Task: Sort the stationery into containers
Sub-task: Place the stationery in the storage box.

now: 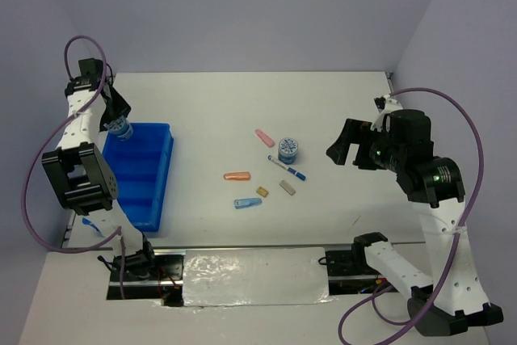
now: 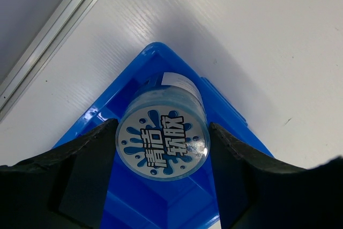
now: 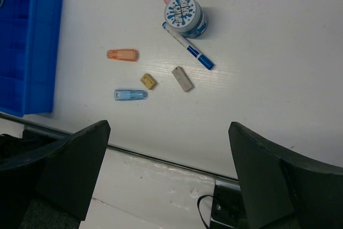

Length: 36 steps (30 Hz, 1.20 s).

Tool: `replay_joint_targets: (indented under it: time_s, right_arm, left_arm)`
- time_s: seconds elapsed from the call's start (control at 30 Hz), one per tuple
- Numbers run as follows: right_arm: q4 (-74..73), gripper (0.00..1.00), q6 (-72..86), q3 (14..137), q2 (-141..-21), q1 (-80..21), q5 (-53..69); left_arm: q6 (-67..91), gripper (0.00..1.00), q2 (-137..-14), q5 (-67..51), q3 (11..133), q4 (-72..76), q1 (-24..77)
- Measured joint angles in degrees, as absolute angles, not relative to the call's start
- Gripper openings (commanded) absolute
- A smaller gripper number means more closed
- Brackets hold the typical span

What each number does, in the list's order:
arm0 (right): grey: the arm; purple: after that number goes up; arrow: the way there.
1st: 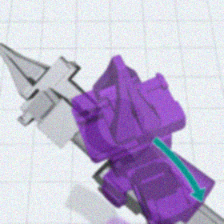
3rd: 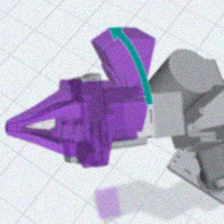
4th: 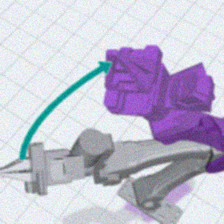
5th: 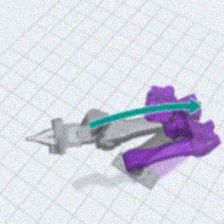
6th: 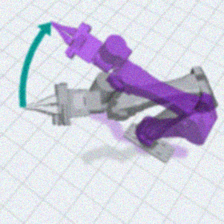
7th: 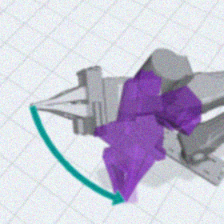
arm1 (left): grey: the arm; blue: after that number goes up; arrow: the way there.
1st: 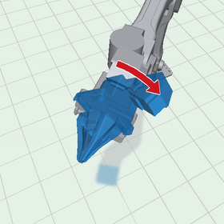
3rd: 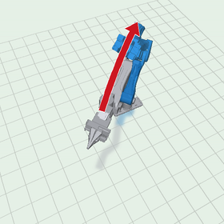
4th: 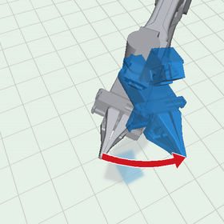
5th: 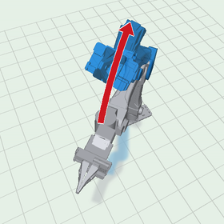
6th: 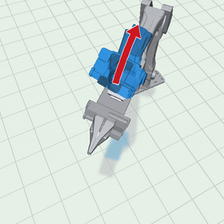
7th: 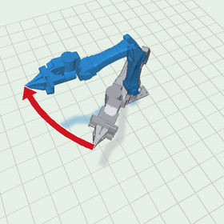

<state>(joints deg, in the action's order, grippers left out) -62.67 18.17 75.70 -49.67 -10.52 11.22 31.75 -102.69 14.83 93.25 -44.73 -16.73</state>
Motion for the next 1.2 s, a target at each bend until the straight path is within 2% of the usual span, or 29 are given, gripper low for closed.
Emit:
replay_joint_targets:
  time_s: [0.53, 0.77, 1.1, 1.2]
  right_arm:
    - [-62.7, 1.00, 18.3, 75.8, -50.2, -10.5, 11.2]
    - [-62.6, 1.00, 18.8, 75.7, -50.2, -10.5, 11.5]
    - [-62.1, 1.00, 19.9, 75.4, -50.3, -10.5, 13.0]
    - [-62.1, 1.00, 20.0, 75.4, -50.3, -10.5, 13.0]
  left_arm:
    - [31.6, 0.00, -102.9, 14.2, 92.9, -43.7, -18.2]
    - [31.6, 0.00, -100.9, 13.6, 90.4, -44.4, -15.6]
    - [31.7, 0.02, -97.2, 13.1, 89.6, -45.1, -12.5]
    - [31.7, 0.08, -98.0, 13.5, 89.6, -45.5, -12.6]
